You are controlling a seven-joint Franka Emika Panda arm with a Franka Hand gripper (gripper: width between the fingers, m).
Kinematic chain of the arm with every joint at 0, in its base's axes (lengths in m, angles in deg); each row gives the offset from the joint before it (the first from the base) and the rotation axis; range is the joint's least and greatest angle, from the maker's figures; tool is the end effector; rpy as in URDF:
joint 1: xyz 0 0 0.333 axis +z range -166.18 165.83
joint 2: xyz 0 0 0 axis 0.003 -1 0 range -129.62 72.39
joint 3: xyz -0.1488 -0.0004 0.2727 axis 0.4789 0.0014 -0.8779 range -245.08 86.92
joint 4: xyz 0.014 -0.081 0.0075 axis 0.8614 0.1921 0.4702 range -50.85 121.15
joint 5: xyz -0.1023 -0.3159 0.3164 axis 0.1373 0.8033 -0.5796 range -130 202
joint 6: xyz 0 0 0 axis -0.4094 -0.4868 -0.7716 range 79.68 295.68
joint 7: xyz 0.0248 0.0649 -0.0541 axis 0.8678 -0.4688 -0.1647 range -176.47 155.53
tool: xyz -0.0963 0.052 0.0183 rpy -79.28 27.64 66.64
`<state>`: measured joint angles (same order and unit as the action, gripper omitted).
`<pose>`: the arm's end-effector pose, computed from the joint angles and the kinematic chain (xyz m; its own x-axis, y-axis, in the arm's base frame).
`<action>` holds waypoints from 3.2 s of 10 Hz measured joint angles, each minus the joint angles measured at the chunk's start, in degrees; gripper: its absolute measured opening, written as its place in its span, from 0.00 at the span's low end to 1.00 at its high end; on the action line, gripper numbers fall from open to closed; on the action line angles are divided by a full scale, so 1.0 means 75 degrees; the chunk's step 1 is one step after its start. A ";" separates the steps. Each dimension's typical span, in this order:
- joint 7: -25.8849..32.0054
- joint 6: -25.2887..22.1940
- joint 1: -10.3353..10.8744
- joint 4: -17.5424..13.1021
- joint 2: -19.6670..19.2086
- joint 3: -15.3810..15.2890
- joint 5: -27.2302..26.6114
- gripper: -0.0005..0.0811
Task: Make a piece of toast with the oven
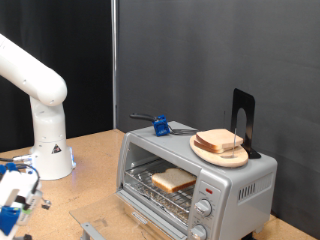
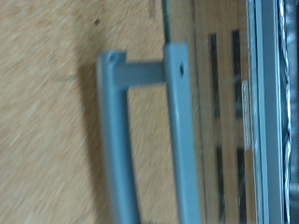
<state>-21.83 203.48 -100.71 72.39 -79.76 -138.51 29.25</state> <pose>0.4553 -0.2560 0.1018 0.6170 -0.4913 -0.6148 -0.7740 -0.2377 -0.5869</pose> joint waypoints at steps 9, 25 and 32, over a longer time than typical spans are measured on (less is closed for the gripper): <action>-0.0143 0.1778 -0.0060 0.2076 0.0088 -0.0434 -0.0181 1.00; -0.1563 0.0999 -0.1724 0.2988 0.0088 -0.4075 -0.2402 1.00; -0.1780 0.2341 -0.1736 0.3758 0.0078 -0.4578 -0.2544 1.00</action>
<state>-35.17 221.04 -113.73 100.58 -79.17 -172.85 10.17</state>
